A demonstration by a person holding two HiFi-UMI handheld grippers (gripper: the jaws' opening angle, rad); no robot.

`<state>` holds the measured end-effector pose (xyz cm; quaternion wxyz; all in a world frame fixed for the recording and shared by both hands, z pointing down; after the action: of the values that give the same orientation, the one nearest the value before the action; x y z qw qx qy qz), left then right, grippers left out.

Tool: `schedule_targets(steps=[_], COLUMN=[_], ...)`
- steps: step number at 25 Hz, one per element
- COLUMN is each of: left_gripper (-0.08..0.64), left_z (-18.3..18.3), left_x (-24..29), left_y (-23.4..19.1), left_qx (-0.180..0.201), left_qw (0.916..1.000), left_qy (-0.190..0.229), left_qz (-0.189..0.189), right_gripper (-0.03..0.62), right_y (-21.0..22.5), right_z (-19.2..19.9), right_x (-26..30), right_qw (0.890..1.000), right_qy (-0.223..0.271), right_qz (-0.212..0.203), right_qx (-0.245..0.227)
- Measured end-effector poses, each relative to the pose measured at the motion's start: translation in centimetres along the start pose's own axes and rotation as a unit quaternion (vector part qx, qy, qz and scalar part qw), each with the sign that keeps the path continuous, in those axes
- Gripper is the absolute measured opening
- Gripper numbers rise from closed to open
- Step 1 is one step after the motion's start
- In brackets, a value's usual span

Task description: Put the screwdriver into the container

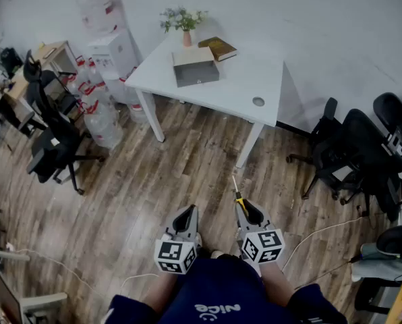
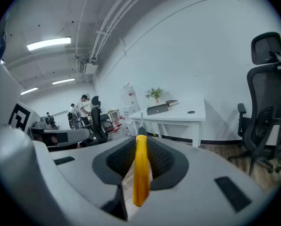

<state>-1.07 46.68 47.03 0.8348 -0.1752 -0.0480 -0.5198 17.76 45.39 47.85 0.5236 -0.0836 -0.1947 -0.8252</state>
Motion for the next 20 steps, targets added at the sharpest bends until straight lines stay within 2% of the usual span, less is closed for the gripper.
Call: schedule_targets(steps=[8, 14, 20], left_gripper=[0.015, 0.015, 0.015], left_z=[-0.6, -1.2, -1.3], left_x=[1.5, 2.5, 3.1], left_y=[-2.6, -4.7, -7.3], left_qx=[-0.002, -0.004, 0.002], left_qw=[0.9999, 0.9997, 0.9989], left_qy=[0.0, -0.001, -0.007], left_qz=[0.013, 0.026, 0.047], right_gripper=[0.091, 0.093, 0.092], right_y=[-0.8, -1.5, -2.7], right_z=[-0.5, -1.0, -1.0], right_x=[2.6, 4.1, 5.8], right_qw=[1.0, 1.0, 0.999], right_qy=[0.001, 0.012, 0.022], right_qz=[0.013, 0.005, 0.022], right_qx=[-0.002, 0.029, 0.033])
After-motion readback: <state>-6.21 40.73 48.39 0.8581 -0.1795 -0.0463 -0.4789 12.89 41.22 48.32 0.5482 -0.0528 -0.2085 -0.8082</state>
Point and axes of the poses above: the fingertips, and each gripper's own axes: x forward along the fingers, y to its right, z out of its underside, the point moved 5 cm from there along -x, backward along the fingers
